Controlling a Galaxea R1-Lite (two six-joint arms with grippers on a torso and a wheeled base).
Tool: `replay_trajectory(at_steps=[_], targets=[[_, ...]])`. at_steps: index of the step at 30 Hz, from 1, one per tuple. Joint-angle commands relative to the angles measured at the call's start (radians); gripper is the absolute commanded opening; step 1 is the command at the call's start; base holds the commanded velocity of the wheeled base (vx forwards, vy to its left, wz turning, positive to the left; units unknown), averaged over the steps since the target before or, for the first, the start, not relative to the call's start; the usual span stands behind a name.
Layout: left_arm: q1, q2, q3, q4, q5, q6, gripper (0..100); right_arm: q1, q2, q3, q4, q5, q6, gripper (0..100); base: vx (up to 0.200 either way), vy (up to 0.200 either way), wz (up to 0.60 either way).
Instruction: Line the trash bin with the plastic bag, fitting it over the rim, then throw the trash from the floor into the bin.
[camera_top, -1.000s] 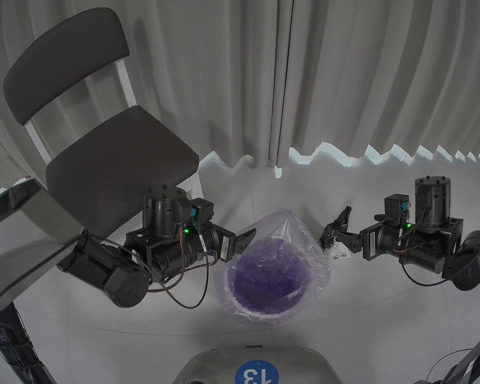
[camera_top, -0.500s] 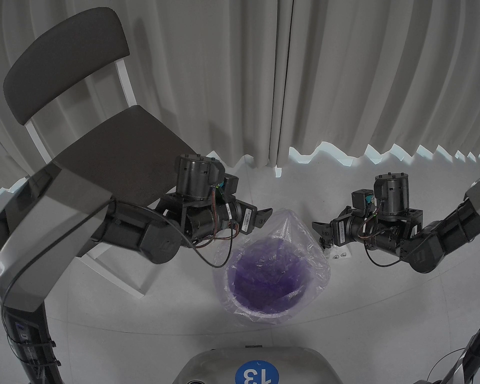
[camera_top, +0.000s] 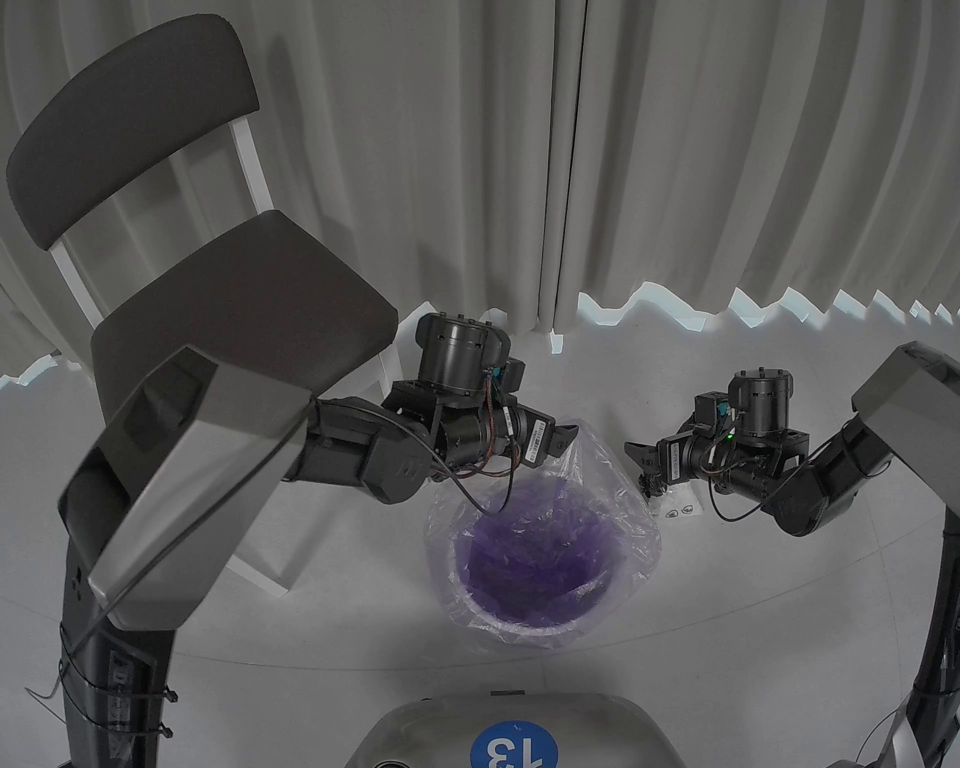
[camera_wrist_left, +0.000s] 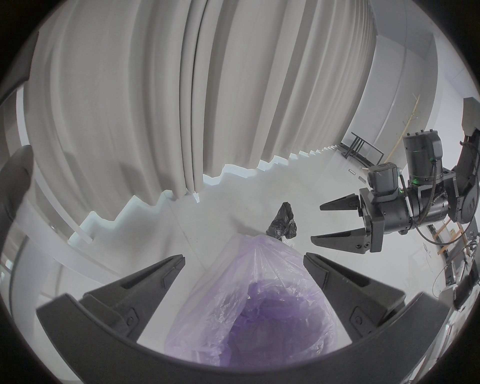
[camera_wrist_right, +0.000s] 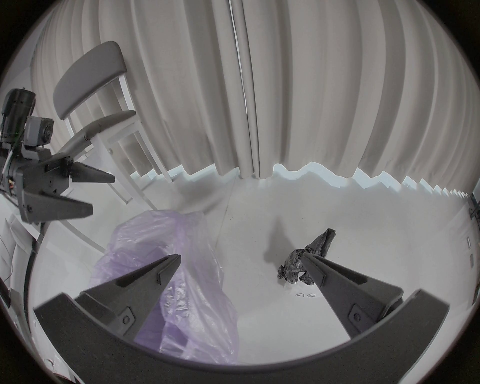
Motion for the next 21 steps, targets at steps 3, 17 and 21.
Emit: replay_trajectory(at_steps=[3, 17, 21], targets=[[0.008, 0.089, -0.06, 0.005, 0.004, 0.007, 100, 0.006, 0.096, -0.064, -0.002, 0.006, -0.001, 100, 0.0, 0.0, 0.0], [0.054, 0.189, -0.221, 0.102, 0.012, 0.011, 100, 0.015, 0.155, -0.142, 0.013, 0.021, -0.003, 100, 0.0, 0.0, 0.0], [0.066, 0.196, -0.22, 0.103, 0.012, 0.011, 100, 0.014, 0.17, -0.157, 0.015, 0.021, -0.004, 100, 0.0, 0.0, 0.0]])
